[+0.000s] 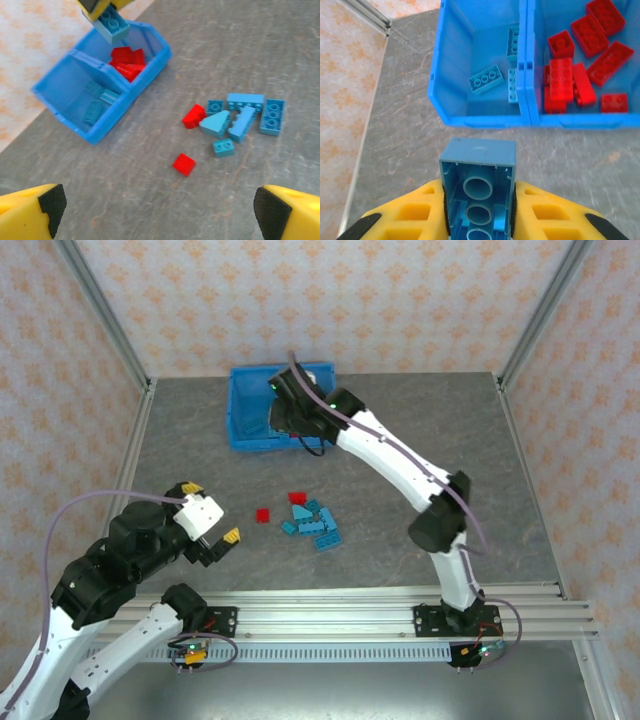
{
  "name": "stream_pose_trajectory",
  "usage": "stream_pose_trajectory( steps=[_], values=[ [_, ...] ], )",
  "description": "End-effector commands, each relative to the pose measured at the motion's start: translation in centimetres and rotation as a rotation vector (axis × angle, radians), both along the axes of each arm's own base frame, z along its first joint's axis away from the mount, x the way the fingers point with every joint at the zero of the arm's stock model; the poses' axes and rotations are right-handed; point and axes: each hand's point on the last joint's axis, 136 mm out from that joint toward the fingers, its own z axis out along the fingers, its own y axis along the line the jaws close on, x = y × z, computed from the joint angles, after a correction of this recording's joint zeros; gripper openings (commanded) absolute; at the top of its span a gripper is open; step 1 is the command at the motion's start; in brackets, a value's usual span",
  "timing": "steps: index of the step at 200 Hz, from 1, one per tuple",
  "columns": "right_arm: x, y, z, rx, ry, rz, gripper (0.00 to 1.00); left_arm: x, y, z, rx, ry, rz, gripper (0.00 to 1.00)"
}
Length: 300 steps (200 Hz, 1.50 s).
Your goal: Sort the legos into containers by color
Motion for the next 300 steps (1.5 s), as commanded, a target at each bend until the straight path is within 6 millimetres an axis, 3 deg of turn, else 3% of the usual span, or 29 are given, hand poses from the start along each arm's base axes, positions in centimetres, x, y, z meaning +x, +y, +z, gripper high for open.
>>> stream_pose_trajectory(
  steps=[1,46,84,133,156,191,242,273,298,300],
  values=[
    [2.8,0.8,-3.1,-0.150,-0.063,0.024,0.31,0.4,2.0,0.6,0.061,-0.025,0.090,1.00],
    [7.9,5.3,-5.2,-0.084,-0.220,0.053,0.32,-0.2,1.8,0.3,0.043,-0.026,0.067,1.00],
    [10.9,7.7,-8.8,-0.016,-0.268,0.046,0.31,-0.4,1.7,0.0,0.035,-0.012,0.062,1.00],
    [12.8,9.4,-12.2,0.081,-0.266,0.030,0.33,-0.6,1.5,-0.2,0.022,0.003,0.055,1.00],
    [13.0,10.2,-12.3,0.132,-0.272,0.033,0.40,-0.8,1.1,-0.5,0.016,0.018,0.035,1.00],
    [12.8,10.3,-8.9,0.177,-0.295,0.036,0.55,-0.8,-0.1,-0.9,-0.014,0.054,-0.009,1.00],
    [10.7,7.7,0.9,0.276,-0.294,0.013,0.59,1.1,-1.4,-1.3,-0.127,0.165,0.089,1.00],
    [6.5,4.0,5.5,0.310,-0.149,0.039,0.68,3.2,-1.7,-2.6,-0.182,0.335,0.272,1.00],
    [1.9,-0.4,6.3,0.193,-0.078,0.076,0.72,4.3,-2.3,-4.4,-0.144,0.495,0.382,1.00],
    [1.6,-0.8,5.7,0.174,-0.064,0.077,0.72,4.5,-2.3,-4.6,-0.140,0.506,0.392,1.00]
  ],
)
